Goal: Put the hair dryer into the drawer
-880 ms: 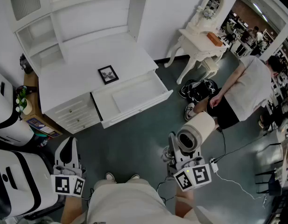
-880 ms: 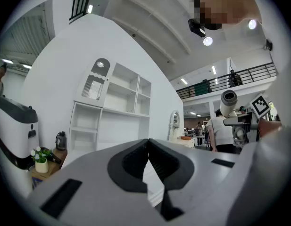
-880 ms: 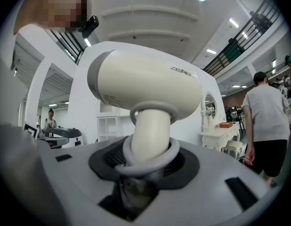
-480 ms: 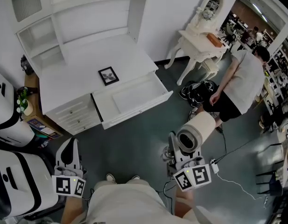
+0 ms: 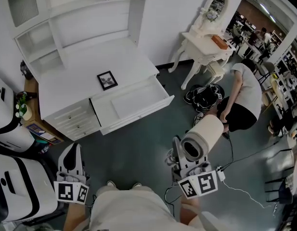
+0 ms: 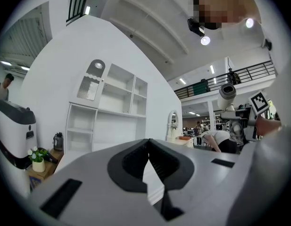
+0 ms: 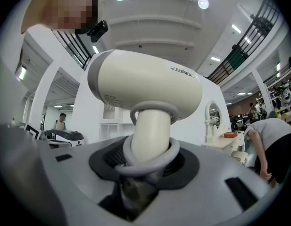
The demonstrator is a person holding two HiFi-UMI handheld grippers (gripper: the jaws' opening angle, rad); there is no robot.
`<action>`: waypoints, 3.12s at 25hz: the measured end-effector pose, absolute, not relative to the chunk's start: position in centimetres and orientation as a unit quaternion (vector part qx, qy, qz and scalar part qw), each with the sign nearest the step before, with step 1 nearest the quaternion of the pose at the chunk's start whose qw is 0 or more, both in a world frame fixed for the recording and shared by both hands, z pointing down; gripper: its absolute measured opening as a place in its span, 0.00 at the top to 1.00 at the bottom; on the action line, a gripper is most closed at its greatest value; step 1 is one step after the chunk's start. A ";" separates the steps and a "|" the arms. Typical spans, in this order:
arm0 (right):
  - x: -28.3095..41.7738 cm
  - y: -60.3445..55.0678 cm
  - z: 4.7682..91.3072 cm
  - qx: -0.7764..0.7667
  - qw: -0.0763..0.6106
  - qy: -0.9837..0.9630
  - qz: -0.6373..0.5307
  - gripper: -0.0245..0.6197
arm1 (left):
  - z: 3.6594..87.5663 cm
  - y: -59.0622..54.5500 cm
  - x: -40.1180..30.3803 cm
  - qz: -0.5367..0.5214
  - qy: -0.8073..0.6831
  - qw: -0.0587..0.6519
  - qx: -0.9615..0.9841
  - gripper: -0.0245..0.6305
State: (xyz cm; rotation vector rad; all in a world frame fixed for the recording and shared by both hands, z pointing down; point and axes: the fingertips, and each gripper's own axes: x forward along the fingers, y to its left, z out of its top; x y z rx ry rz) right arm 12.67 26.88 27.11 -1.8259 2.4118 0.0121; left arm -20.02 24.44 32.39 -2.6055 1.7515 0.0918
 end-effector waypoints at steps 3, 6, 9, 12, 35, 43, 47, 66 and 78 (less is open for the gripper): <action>13.7 27.2 27.4 -0.597 0.059 0.800 0.005 0.68 | 32.8 25.1 -18.9 0.028 0.562 -0.001 -0.827 0.94; 14.6 27.4 28.0 -0.592 0.057 0.804 0.003 0.68 | 33.7 25.9 -17.9 0.024 0.566 -0.009 -0.824 0.94; 15.0 27.4 28.5 -0.589 0.054 0.807 0.002 0.68 | 34.9 26.4 -17.0 0.018 0.564 -0.020 -0.825 0.94; 15.1 27.2 29.0 -0.588 0.051 0.807 -0.003 0.68 | 35.7 26.0 -16.4 0.012 0.559 -0.028 -0.828 0.94; 10.0 6.6 29.7 -0.627 -0.013 0.778 -0.022 0.68 | 35.9 -1.6 -17.0 0.049 0.478 -0.047 -0.876 0.94; 10.0 2.7 30.6 -0.640 -0.022 0.767 -0.041 0.68 | 36.3 -5.5 -15.9 0.049 0.456 -0.064 -0.886 0.94; 10.9 0.8 31.2 -0.638 -0.029 0.768 -0.049 0.68 | 36.1 -7.3 -15.0 0.049 0.456 -0.064 -0.886 0.94; 15.5 -9.6 43.9 -0.596 -0.056 0.784 -0.163 0.68 | 38.5 -10.7 -10.6 -0.005 0.514 -0.066 -0.855 0.94; 15.6 -14.3 55.1 -0.600 -0.090 0.751 -0.260 0.68 | 41.9 -11.5 -10.0 -0.044 0.529 -0.085 -0.843 0.94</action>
